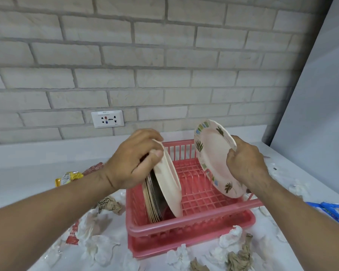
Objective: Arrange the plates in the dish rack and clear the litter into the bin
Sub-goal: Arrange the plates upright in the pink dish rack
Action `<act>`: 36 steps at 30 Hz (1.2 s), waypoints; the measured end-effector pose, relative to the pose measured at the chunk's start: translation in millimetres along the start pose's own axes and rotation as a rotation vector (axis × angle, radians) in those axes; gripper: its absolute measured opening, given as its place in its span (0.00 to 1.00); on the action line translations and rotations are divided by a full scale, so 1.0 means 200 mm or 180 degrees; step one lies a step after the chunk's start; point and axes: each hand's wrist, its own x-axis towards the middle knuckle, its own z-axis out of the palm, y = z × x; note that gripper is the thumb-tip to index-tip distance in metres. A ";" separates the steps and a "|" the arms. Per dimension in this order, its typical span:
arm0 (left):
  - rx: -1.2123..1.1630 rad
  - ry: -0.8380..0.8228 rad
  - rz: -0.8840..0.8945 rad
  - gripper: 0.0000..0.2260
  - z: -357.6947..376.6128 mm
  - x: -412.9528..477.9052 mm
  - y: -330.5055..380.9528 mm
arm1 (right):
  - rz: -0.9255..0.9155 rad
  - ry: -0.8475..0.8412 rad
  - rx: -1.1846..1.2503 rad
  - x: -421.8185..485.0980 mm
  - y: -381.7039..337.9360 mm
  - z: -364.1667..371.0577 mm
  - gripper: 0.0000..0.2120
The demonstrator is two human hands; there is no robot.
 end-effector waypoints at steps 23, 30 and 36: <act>-0.0383 -0.1361 -0.2040 0.27 0.02 0.21 -0.11 | 0.0209 -0.0088 0.0287 0.02 0.06 -0.10 0.14; -0.0203 -0.1563 -0.2137 0.36 0.01 0.21 -0.12 | 0.0489 -0.0202 0.0853 0.01 0.08 -0.15 0.12; -0.0166 -0.1466 -0.2182 0.35 0.01 0.20 -0.08 | 0.0581 -0.0198 0.1001 -0.02 0.13 -0.18 0.11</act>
